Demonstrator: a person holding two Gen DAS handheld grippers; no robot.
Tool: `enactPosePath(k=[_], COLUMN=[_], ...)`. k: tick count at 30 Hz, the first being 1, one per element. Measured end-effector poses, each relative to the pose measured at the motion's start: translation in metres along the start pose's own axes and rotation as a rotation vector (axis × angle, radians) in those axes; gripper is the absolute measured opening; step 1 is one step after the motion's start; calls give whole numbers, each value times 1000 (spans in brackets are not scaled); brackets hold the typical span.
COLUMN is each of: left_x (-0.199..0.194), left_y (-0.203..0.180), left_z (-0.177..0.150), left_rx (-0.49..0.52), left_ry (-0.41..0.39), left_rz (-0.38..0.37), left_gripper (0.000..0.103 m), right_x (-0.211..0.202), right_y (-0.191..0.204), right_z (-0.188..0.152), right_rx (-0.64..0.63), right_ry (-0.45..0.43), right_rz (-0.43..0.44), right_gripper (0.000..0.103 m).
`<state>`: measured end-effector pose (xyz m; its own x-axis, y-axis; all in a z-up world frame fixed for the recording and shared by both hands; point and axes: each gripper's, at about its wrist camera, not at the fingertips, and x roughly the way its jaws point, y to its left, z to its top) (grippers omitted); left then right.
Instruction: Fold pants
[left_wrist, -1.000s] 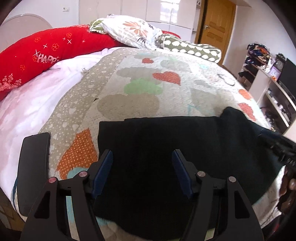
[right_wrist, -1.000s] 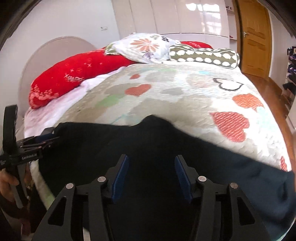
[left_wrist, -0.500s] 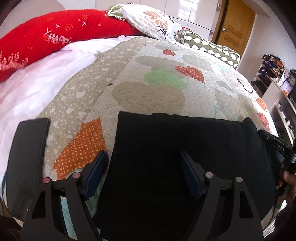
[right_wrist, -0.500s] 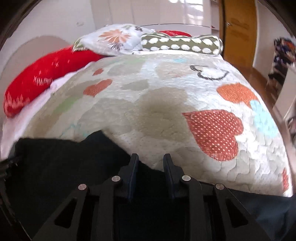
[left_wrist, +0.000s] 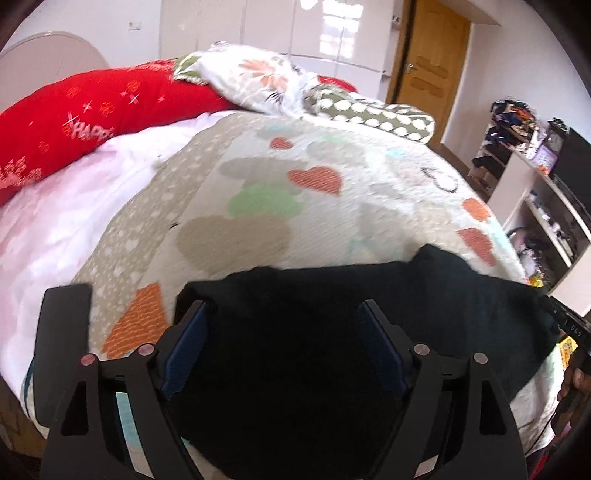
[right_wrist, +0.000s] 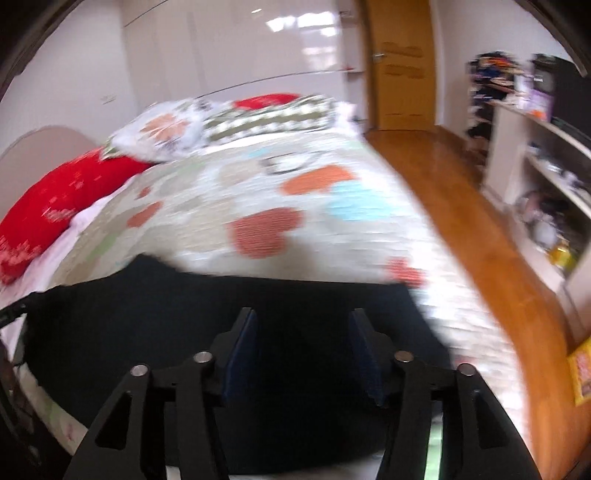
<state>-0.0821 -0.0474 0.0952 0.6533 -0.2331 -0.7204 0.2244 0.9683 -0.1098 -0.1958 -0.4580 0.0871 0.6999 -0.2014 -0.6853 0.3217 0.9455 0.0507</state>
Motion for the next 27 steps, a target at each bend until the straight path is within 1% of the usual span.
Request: enactPosePath(k=[1, 4, 5, 6, 7, 8, 10, 14, 16, 18, 19, 20, 22, 24, 26, 27], left_x=[-1, -2, -3, -3, -3, -3, -4, -5, -5, -5, -5, -5, -2, 2, 6, 9], left_y=[-5, -16, -19, -21, -23, -24, -26, -30, -38, -50, -57, -68, -87, -105, -125, -134], left_z=[2, 4, 4, 4, 3, 3, 3, 5, 5, 6, 6, 6, 7, 7, 7, 7], left_rx=[4, 22, 26, 30, 33, 41, 47, 51, 64, 88, 101, 122, 168, 209, 244, 257], left_ry=[-4, -14, -12, -10, -8, -6, -3, 6, 8, 11, 16, 21, 31, 37, 46, 51], left_rz=[-6, -5, -5, -4, -3, -1, 6, -24, -43, -84, -108, -138, -171, -189, -219, -236], left_gripper=[82, 82, 82, 82, 82, 82, 82, 82, 82, 82, 82, 82, 82, 82, 82, 83], right_x=[1, 17, 26, 33, 38, 39, 36, 41, 44, 37, 31, 26, 13, -3, -16, -20], right_y=[-11, -30, -34, -35, -36, -37, -38, -51, -49, -49, -52, -53, -56, -55, -55, -56], right_z=[0, 2, 3, 3, 3, 3, 3, -2, -4, -4, -3, -3, -5, -9, -17, -22], right_rx=[19, 41, 41, 39, 40, 45, 28, 69, 62, 75, 91, 100, 117, 105, 89, 87], right_ry=[2, 38, 62, 81, 96, 94, 71, 79, 88, 76, 69, 66, 56, 47, 53, 59], right_rz=[-21, -20, -22, -8, 21, 36, 28, 10, 10, 26, 28, 26, 36, 47, 44, 49], right_gripper=[64, 64, 59, 49, 18, 13, 12, 12, 12, 18, 24, 34, 44, 46, 55, 56])
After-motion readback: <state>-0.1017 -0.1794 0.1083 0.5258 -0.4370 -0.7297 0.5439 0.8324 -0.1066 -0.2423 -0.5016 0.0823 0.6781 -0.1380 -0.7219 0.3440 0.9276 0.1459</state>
